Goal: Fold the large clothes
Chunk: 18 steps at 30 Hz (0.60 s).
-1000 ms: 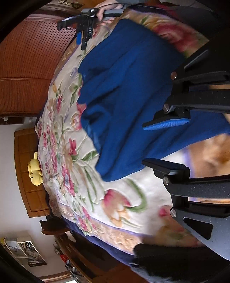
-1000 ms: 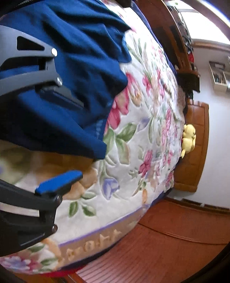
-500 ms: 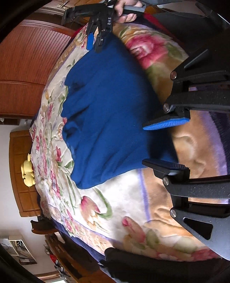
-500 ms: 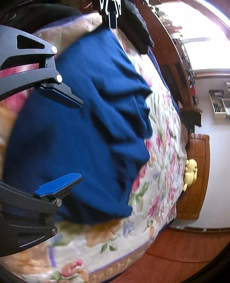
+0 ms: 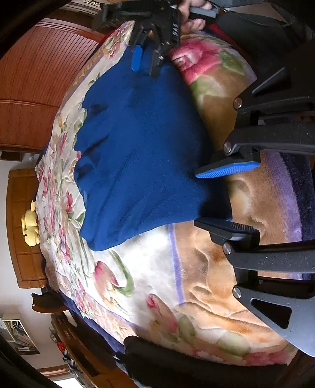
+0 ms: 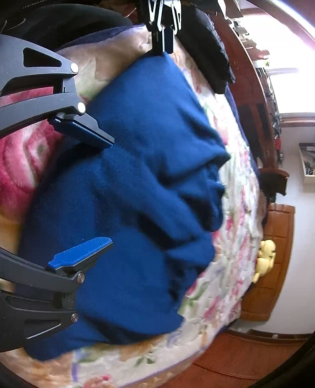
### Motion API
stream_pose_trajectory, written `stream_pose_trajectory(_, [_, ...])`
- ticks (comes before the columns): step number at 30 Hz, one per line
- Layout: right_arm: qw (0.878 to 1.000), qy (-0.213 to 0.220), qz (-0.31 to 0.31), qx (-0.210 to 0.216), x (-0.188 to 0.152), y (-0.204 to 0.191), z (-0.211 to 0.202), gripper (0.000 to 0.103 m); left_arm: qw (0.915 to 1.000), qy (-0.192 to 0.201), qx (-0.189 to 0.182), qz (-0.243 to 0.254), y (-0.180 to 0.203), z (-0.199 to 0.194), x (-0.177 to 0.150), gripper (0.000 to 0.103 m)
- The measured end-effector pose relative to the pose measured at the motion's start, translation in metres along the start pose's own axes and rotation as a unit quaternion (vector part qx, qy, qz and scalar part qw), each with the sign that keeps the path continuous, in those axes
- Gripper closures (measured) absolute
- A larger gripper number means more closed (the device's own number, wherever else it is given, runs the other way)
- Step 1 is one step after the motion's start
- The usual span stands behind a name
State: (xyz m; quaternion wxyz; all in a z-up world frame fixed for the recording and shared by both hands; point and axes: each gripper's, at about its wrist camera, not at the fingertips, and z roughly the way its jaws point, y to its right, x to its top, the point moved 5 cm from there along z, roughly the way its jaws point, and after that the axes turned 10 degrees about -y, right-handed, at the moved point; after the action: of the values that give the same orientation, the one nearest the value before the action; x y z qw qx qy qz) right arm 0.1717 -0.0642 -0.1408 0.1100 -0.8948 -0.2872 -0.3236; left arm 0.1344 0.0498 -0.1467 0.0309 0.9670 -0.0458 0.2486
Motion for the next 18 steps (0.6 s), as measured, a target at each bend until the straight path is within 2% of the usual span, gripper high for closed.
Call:
stream_pose_trajectory(4, [1.0,0.023,-0.007,-0.017,-0.002,-0.004,0.012,0.025,1.0,-0.004,-0.004,-0.007,-0.001,0.004,-0.003,0.068])
stream_pose_trajectory(10, [0.999,0.038,0.004,-0.001,-0.006,-0.001,0.014,0.024,0.9999,-0.006,-0.005,-0.012,-0.002,0.005,-0.006,0.067])
stream_pose_trajectory(18, [0.999,0.05,0.006,-0.004,-0.013,-0.003,0.011,0.024,0.9997,-0.003,-0.004,-0.025,-0.003,0.009,-0.007,0.067])
